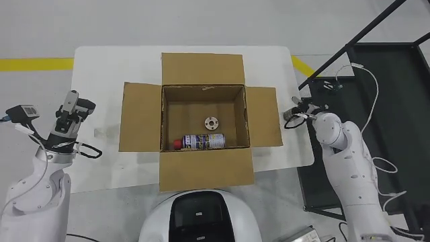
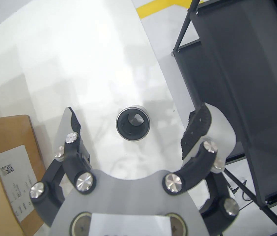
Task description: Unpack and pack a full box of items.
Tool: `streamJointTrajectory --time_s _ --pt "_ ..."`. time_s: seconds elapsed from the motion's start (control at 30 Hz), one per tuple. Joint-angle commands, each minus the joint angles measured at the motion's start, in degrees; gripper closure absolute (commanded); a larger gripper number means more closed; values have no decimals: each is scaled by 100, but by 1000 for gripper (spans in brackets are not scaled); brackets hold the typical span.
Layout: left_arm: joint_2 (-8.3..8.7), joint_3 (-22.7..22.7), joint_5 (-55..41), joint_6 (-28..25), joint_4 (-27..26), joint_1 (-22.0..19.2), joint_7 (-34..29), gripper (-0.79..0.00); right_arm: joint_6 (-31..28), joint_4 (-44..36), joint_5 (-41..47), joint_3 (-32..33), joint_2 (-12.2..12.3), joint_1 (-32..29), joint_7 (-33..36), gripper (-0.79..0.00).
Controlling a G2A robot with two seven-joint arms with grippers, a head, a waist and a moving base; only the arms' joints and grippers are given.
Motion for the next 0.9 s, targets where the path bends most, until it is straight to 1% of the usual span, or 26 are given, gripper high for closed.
streamJointTrajectory --time_s 0.0,0.13,0.3,0.37,0.4,0.5,0.63,0.87 --pt "0 0 0 0 0 0 0 -785 -8 -351 -54 92 10 -145 -97 -785" --pt "0 0 0 0 0 0 0 -785 -317 -1156 -166 145 29 -487 -160 -785" --pt "0 0 0 0 0 0 0 -785 -774 -2290 -280 -32 41 -891 115 -785" --pt "0 0 0 0 0 0 0 -785 -1140 -2678 -155 -220 44 -986 388 -785" --pt "0 0 0 0 0 0 0 -785 -1194 -2823 -320 -273 54 -1001 496 -785" --pt "0 0 0 0 0 0 0 -785 -1489 -3260 -457 -682 56 -971 870 -785" --pt "0 0 0 0 0 0 0 -785 -1790 -3487 -697 -1308 42 -733 1216 -785" --pt "0 0 0 0 0 0 0 -785 -1820 -3270 -1172 -2459 -48 -155 1542 -785"
